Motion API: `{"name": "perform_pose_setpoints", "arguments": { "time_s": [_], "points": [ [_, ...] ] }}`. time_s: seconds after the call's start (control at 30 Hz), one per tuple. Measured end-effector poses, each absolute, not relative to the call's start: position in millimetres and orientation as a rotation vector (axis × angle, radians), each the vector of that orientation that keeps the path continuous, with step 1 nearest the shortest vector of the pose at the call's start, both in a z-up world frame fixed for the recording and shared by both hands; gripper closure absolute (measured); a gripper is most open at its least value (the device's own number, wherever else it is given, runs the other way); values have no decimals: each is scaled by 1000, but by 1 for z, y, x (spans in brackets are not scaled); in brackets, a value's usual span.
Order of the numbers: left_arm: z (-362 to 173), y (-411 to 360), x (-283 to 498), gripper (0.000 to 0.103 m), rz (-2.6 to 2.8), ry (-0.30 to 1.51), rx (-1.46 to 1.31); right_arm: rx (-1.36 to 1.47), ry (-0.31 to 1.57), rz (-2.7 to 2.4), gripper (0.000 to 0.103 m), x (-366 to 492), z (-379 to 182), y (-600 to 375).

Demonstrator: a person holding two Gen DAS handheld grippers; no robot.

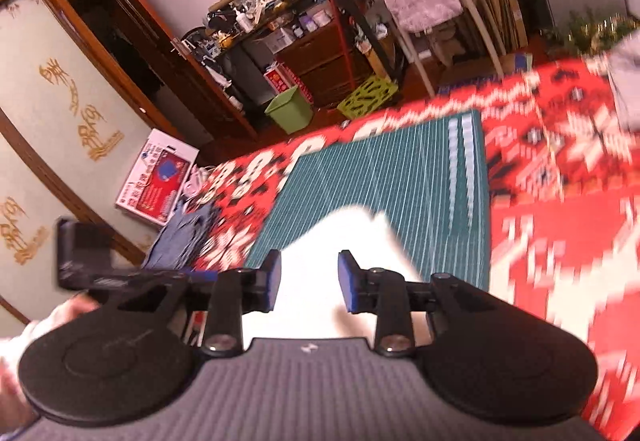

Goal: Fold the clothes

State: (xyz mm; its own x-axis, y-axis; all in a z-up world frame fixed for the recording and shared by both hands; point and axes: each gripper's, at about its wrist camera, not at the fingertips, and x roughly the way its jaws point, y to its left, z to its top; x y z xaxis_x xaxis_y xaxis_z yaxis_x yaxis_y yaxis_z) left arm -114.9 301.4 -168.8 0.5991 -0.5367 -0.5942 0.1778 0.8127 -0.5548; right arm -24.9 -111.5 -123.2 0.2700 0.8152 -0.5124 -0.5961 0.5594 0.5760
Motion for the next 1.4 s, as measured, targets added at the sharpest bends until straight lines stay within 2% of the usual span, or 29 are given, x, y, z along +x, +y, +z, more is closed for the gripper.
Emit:
{"name": "perform_pose_setpoints", "arguments": {
  "time_s": [0.07,0.17,0.33,0.43,0.63,0.93,1.07,1.23,1.4],
  "points": [
    [-174,297,-107,60,-443,887,-398,303,884,969,69,-42,-125,-118],
    [-185,303,-98,60,-457,944,-425,326,897,969,69,-64,-127,-123],
    [-200,319,-99,76,-466,965,-583,379,922,958,69,-90,-137,-129],
    [-206,324,-109,79,-465,967,-659,413,947,954,67,-101,-144,-131],
    [-219,320,-144,80,-433,987,-865,458,967,953,67,-120,-152,-140],
    [-230,250,-224,82,-294,943,-1084,457,974,844,68,-142,-161,-175],
    [-229,240,-234,82,-245,901,-1107,418,932,775,77,-149,-163,-183],
    [-226,231,-243,82,-193,852,-1128,317,865,781,77,-141,-162,-159],
    [-221,229,-243,82,-178,839,-1093,312,888,773,75,-140,-167,-155]
  ]
}}
